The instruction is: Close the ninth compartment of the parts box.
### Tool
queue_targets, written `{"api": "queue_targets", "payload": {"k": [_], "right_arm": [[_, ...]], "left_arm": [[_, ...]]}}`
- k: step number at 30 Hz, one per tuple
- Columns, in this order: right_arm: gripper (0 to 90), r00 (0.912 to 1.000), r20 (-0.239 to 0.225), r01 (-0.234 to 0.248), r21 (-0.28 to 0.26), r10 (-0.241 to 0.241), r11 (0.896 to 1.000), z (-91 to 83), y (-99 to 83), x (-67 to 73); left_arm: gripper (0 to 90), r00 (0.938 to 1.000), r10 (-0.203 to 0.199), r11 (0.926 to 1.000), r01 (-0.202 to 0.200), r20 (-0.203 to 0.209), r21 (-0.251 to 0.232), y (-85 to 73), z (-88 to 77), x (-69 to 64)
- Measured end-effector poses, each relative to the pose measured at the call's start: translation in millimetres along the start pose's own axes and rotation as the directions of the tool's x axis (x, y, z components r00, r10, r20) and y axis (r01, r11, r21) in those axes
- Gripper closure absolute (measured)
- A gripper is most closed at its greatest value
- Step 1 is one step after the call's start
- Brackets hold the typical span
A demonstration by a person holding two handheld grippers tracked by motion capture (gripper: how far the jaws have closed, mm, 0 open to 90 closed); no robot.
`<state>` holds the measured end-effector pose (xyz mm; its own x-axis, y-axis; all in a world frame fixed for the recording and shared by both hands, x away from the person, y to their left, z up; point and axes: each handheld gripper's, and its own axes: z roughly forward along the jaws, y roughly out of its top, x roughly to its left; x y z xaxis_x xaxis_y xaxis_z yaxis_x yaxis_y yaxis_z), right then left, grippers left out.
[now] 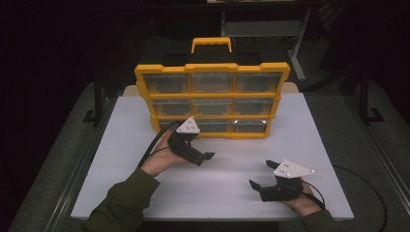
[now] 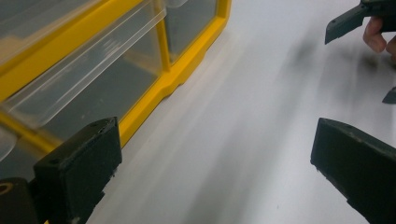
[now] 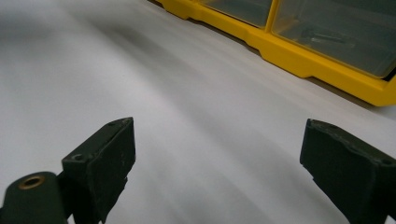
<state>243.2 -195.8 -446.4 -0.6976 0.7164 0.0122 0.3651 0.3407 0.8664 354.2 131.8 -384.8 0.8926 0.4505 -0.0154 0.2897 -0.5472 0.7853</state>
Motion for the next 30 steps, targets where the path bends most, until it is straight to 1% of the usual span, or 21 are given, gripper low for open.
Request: {"api": "queue_targets", "payload": {"k": [2,5,7,8,10,12,15,16,19,22,23,26,30], "right_arm": [[9.6,1.0000,0.000,-0.001,0.000,0.001,1.000,0.0,0.0,0.0],[9.6,1.0000,-0.001,0.000,0.000,0.000,1.000,0.2,0.0,-0.3],[9.6,1.0000,-0.001,-0.001,0.001,0.001,1.000,0.3,0.0,-0.1],[9.6,1.0000,-0.001,-0.001,0.002,0.001,1.000,0.3,0.0,-0.1],[9.6,1.0000,-0.001,-0.002,0.001,0.002,1.000,0.3,0.0,-0.3],[9.6,1.0000,0.000,-0.004,-0.002,0.004,1.000,0.5,-0.1,-0.3],[9.6,1.0000,0.000,-0.001,-0.002,0.001,1.000,0.6,-0.2,-0.4],[9.6,1.0000,0.000,-0.002,-0.002,0.002,1.000,0.7,-0.2,-0.4],[9.6,1.0000,0.000,-0.002,0.000,0.002,1.000,0.8,-0.3,-0.2],[9.6,1.0000,0.000,-0.008,-0.003,0.008,1.000,1.0,-0.2,0.1],[9.6,1.0000,0.000,-0.009,-0.002,0.009,1.000,1.0,-0.2,0.2],[9.6,1.0000,0.000,-0.006,0.000,0.006,1.000,1.2,-0.3,-0.1],[9.6,0.9999,0.002,-0.010,-0.002,0.010,1.000,1.2,-0.2,0.2]], "left_arm": [[1.7,1.0000,-0.004,1.0000,0.004,-0.006,-0.003,-4.6,-3.6,0.8],[1.7,0.9999,0.007,1.0000,-0.007,-0.016,-0.003,-11.7,-9.7,2.6],[1.7,0.9997,-0.009,0.9997,0.009,-0.021,-0.021,-16.6,-13.1,2.0],[1.7,0.9997,-0.007,0.9998,0.006,-0.022,-0.018,-18.7,-15.4,2.4],[1.7,0.9996,-0.015,0.9996,0.015,-0.022,-0.026,-22.7,-18.4,1.9],[1.7,0.9995,-0.009,0.9997,0.009,-0.029,-0.023,-26.5,-21.7,1.1],[1.7,0.9994,-0.014,0.9994,0.013,-0.030,-0.031,-32.0,-26.5,1.5],[1.7,0.9994,-0.009,0.9996,0.008,-0.034,-0.027,-34.2,-29.0,2.6],[1.7,0.9989,-0.023,0.9991,0.021,-0.041,-0.036,-40.0,-33.7,3.5],[1.7,0.9985,-0.026,0.9989,0.024,-0.049,-0.041,-46.6,-38.0,2.8],[1.7,0.9983,-0.032,0.9988,0.030,-0.049,-0.040,-48.5,-38.9,2.2],[1.7,0.9984,-0.033,0.9989,0.031,-0.047,-0.035,-56.1,-42.0,1.3],[1.7,0.9973,-0.046,0.9982,0.043,-0.057,-0.042,-66.1,-47.4,1.1]]}}
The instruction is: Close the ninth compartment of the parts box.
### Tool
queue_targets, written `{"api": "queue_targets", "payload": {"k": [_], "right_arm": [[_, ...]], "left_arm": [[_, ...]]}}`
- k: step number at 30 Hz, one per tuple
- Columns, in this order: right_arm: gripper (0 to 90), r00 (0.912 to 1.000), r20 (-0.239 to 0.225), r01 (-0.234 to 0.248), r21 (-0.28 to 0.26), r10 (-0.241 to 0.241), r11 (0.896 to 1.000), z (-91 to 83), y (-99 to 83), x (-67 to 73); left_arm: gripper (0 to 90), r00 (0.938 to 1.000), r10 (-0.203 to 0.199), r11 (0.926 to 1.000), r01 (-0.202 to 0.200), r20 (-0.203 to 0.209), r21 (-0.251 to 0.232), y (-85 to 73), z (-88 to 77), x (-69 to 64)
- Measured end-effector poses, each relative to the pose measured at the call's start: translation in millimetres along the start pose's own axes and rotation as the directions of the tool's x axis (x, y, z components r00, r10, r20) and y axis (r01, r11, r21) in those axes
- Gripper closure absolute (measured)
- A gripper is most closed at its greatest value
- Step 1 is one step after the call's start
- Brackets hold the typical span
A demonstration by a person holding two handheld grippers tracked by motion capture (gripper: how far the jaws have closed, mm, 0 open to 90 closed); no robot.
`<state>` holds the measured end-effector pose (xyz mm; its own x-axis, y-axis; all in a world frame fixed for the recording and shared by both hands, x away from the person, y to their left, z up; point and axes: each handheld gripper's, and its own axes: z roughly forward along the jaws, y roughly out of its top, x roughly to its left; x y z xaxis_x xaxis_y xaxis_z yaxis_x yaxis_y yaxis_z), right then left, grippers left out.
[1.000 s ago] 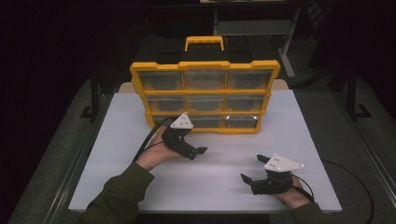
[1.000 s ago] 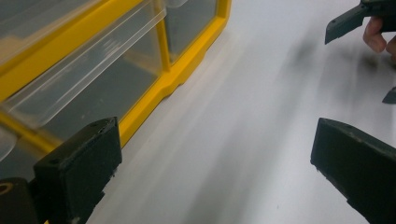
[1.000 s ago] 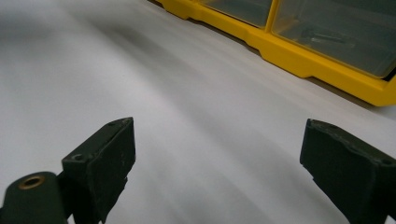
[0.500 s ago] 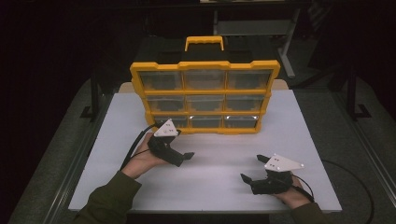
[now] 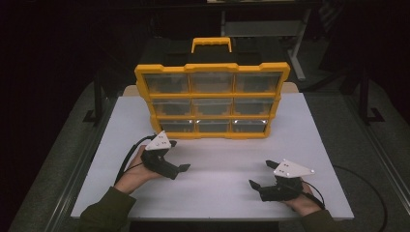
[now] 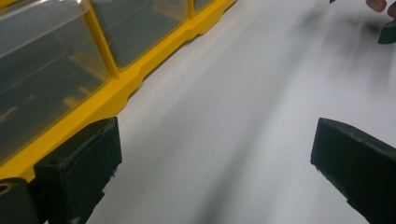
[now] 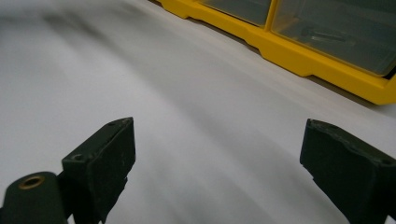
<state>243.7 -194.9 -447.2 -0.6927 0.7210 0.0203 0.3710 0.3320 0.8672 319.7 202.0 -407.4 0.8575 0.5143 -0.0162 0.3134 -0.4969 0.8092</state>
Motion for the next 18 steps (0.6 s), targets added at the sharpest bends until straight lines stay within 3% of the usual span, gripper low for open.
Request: {"api": "queue_targets", "payload": {"k": [18], "right_arm": [[9.6,1.0000,0.001,0.000,0.007,0.000,1.000,0.4,-0.2,0.2]], "left_arm": [[1.7,0.9993,-0.037,0.9991,0.037,-0.006,-0.021,-32.4,-20.8,-1.1]]}}
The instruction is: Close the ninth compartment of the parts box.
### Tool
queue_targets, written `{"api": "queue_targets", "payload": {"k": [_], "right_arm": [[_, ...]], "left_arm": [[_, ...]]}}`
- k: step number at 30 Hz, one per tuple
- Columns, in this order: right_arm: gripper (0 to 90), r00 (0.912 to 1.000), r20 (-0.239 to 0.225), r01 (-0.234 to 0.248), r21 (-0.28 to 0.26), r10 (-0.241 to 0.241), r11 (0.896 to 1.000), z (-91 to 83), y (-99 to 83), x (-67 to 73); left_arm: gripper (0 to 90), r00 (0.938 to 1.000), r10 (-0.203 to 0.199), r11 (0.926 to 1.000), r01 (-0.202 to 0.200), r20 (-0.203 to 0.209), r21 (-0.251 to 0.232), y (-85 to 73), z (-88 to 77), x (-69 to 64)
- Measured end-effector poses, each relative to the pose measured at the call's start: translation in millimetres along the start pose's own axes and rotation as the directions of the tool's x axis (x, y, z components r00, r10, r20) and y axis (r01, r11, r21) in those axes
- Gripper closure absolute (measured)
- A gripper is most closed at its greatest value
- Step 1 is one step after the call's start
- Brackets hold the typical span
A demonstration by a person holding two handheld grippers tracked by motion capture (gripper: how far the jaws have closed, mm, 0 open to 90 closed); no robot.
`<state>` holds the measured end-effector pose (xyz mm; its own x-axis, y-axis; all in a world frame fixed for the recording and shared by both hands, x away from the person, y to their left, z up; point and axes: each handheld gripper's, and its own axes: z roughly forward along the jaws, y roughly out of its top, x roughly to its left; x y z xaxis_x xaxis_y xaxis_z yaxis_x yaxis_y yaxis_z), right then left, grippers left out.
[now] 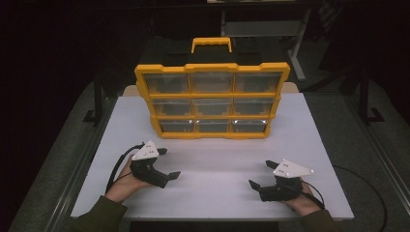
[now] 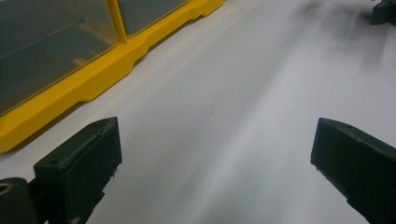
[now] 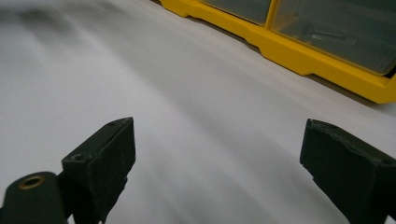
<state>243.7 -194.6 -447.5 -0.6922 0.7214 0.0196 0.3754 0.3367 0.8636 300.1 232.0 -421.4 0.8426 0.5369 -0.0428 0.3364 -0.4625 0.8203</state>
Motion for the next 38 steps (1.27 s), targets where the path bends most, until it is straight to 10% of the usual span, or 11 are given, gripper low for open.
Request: {"api": "queue_targets", "payload": {"k": [38], "right_arm": [[9.6,1.0000,0.006,-0.002,0.000,0.002,1.000,0.3,-0.8,-0.7]], "left_arm": [[1.7,0.9990,-0.004,0.9998,0.005,-0.045,0.021,-45.2,-23.1,5.5]]}}
